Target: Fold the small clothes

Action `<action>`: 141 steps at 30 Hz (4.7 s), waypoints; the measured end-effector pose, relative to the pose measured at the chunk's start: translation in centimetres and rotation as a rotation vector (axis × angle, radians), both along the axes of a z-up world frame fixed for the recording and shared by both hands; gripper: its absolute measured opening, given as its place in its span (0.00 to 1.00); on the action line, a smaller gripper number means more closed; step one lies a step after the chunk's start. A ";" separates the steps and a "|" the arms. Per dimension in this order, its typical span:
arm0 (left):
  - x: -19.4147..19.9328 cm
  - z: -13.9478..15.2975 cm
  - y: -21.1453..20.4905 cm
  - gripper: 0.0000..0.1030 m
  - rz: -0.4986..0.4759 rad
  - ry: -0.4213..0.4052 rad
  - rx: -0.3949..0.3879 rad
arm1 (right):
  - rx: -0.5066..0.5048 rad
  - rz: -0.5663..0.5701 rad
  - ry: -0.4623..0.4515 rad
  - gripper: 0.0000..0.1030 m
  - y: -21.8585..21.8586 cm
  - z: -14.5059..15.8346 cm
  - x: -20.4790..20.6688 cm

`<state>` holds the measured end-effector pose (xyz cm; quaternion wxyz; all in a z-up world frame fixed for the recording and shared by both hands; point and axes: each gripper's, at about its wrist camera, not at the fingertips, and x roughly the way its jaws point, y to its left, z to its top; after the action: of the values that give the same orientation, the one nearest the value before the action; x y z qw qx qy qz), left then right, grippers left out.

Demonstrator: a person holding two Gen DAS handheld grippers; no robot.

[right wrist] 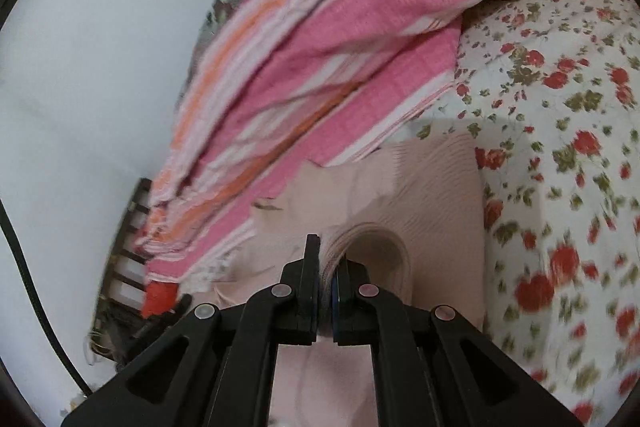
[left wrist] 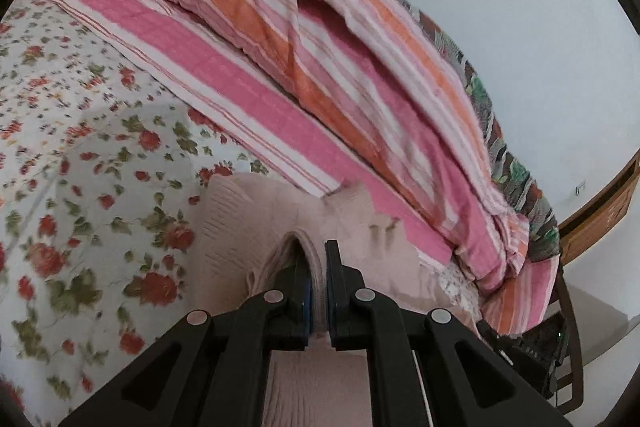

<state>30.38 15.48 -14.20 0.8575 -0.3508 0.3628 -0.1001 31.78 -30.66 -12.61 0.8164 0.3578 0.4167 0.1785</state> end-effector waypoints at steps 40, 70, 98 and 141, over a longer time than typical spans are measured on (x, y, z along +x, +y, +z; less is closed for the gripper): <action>-14.8 -4.4 -2.4 0.56 -0.129 0.018 -0.068 | -0.304 0.147 -0.027 0.56 3.4 -1.5 -13.3; -19.4 -2.9 -1.9 0.12 -0.082 0.012 -0.072 | -0.197 0.060 0.021 0.09 -0.1 -1.1 -17.8; -3.8 -1.9 -4.5 0.07 -0.165 0.069 0.400 | -0.650 0.182 -0.031 0.19 3.6 -1.5 -4.0; -7.8 -0.7 4.1 0.50 -0.086 -0.057 0.287 | -0.951 0.164 -0.002 0.40 20.0 -2.6 -1.4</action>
<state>22.57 19.54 -14.93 0.9038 -0.2056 0.3636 -0.0936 30.35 -10.64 -15.23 0.8730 -0.0895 0.4784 0.0322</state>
